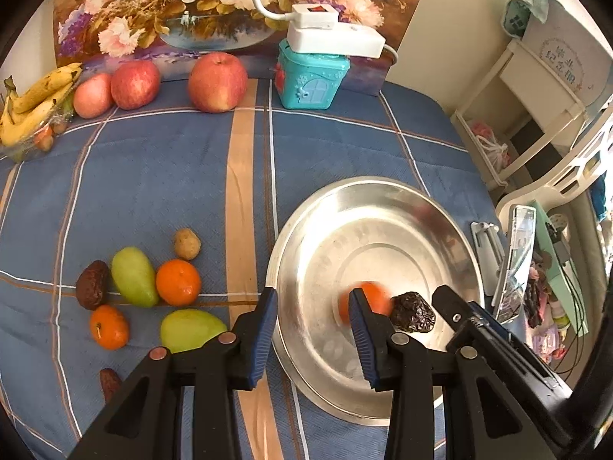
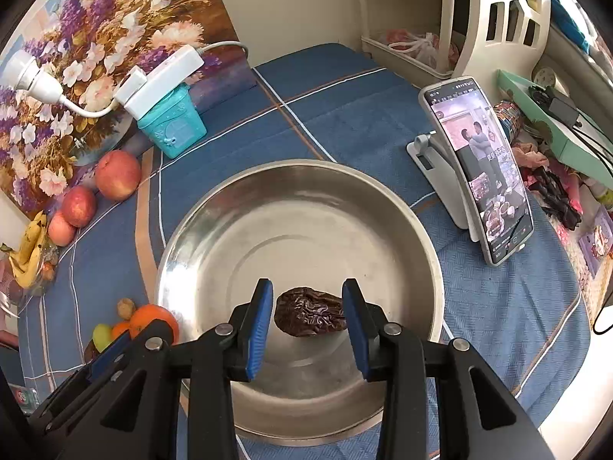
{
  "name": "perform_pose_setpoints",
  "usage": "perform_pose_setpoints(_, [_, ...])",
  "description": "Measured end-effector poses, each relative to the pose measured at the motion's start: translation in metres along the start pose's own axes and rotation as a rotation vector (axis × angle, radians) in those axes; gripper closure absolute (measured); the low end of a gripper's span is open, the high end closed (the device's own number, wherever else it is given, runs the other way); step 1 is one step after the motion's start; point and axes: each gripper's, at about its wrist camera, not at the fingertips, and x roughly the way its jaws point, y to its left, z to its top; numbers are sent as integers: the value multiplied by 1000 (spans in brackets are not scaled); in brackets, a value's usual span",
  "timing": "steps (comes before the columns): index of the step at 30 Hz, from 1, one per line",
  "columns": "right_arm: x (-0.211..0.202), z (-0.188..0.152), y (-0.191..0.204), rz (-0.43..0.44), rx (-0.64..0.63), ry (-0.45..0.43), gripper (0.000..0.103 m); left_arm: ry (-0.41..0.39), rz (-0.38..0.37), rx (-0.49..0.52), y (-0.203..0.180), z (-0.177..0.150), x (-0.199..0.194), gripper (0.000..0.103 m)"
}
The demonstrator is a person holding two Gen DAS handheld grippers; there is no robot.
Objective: Organize fruits
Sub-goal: 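Carry the tangerine with the left tool while the right tool carries the date, both releasing into the steel plate, then move both open tools back toward the fruit group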
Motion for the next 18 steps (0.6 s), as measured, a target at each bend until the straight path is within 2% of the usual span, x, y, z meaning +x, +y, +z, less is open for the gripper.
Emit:
perform_pose_setpoints(3, [0,0,1,-3,-8,1,64,0,17,-10,6,0,-2,61])
perform_pose_setpoints(5, [0,0,2,-5,-16,2,64,2,61,-21,15,0,-3,59])
perform_pose_setpoints(6, [0,-1,3,-7,-21,3,64,1,85,-31,21,0,-4,56])
perform_pose_setpoints(8, [1,-1,5,-9,-33,9,64,-4,157,-65,39,-1,-7,37])
perform_pose_setpoints(9, [3,-2,6,-11,-42,16,62,-7,188,-83,48,-1,-9,35])
perform_pose_setpoints(11, [5,-4,10,-12,-60,28,36,-9,235,-120,68,-3,-13,26])
perform_pose_setpoints(12, [6,-5,13,-9,-76,36,32,-9,251,-132,75,-4,-14,22])
perform_pose_setpoints(14, [8,-7,18,-8,-103,48,31,-7,309,-163,94,-7,-17,9])
perform_pose_setpoints(16, [10,-11,25,-12,-137,57,31,-12,365,-180,110,-10,-20,0])
perform_pose_setpoints(18, [11,-16,34,-11,-174,67,31,-25,419,-197,126,-13,-27,0])
